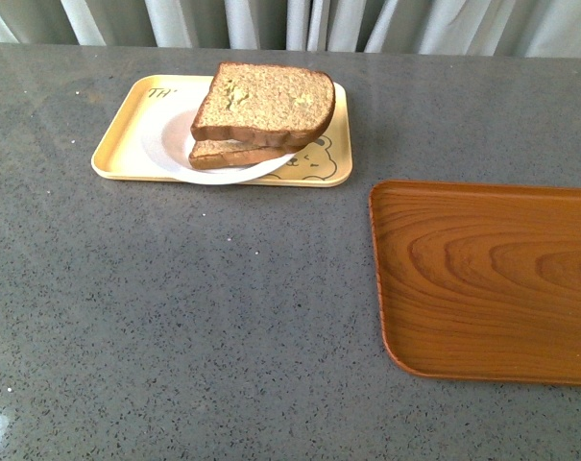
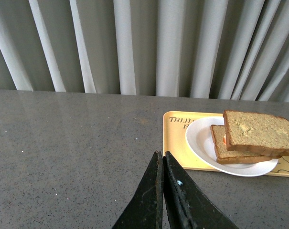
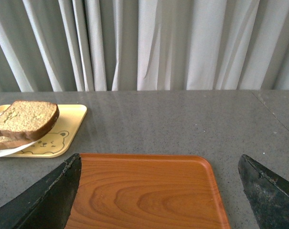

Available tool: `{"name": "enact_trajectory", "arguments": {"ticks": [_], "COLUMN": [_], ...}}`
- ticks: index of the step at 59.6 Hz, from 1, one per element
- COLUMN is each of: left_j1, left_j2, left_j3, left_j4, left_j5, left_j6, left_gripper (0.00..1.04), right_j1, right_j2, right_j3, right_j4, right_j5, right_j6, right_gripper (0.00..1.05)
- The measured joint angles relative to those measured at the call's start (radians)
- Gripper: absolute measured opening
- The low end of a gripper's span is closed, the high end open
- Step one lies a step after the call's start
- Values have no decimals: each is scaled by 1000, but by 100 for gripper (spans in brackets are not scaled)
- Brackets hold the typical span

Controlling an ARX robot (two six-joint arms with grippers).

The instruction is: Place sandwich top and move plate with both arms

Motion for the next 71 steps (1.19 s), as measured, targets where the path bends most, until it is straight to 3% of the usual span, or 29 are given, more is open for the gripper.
{"name": "enact_trajectory", "arguments": {"ticks": [46, 53, 65, 71], "left_j1": [0, 0, -1, -1], "left_j2": [-251, -385, -408, -408], "left_j3": [0, 0, 0, 0], "left_j4": [-248, -410, -422, -422], "left_j5": [0, 0, 0, 0], "left_j6": [0, 0, 0, 0], "left_gripper": [2, 2, 2, 24], "right_j1": [0, 0, 0, 0], "right_j2": [0, 0, 0, 0], "right_j3": [0, 0, 0, 0], "right_j4": [0, 0, 0, 0], "right_j5": [0, 0, 0, 0], "right_j6": [0, 0, 0, 0], "right_gripper": [96, 96, 96, 96]}}
